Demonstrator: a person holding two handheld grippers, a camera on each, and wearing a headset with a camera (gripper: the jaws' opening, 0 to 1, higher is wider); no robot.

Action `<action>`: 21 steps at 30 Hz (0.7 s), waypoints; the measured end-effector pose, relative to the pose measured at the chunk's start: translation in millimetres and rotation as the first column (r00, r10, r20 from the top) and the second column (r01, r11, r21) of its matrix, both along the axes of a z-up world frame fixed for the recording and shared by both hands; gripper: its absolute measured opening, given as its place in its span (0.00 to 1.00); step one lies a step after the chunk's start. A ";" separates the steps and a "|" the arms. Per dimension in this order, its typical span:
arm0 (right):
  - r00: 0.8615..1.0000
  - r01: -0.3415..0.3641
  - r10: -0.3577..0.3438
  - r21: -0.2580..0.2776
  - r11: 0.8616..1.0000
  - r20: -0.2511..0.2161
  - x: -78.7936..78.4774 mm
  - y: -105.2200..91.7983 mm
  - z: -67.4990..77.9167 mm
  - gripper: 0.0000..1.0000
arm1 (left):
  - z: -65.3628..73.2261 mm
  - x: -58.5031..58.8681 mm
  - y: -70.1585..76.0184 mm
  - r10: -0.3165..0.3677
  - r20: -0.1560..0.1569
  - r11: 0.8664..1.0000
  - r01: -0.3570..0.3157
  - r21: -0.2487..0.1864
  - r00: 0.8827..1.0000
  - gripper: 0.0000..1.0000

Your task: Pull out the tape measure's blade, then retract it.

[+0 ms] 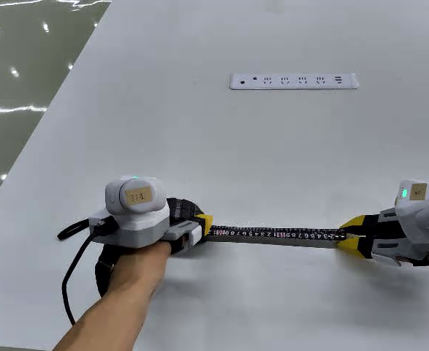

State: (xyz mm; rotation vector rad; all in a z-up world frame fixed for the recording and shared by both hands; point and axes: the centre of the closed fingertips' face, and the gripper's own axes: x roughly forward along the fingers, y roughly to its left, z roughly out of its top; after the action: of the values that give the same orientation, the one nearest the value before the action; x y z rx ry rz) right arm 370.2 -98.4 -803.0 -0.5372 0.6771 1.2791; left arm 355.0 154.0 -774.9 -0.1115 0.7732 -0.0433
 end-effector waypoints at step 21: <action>1.000 0.000 0.000 -0.007 1.000 0.000 0.0 -0.5 -0.7 0.08 | -2.7 -1.1 1.9 0.008 -0.034 1.000 -0.007 0.022 0.999 0.56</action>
State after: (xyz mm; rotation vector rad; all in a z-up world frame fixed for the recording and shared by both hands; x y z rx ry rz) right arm 370.2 -98.9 -803.7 -0.5428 0.6815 1.2775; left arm 353.9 155.9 -777.6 -0.0944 0.8070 -0.0260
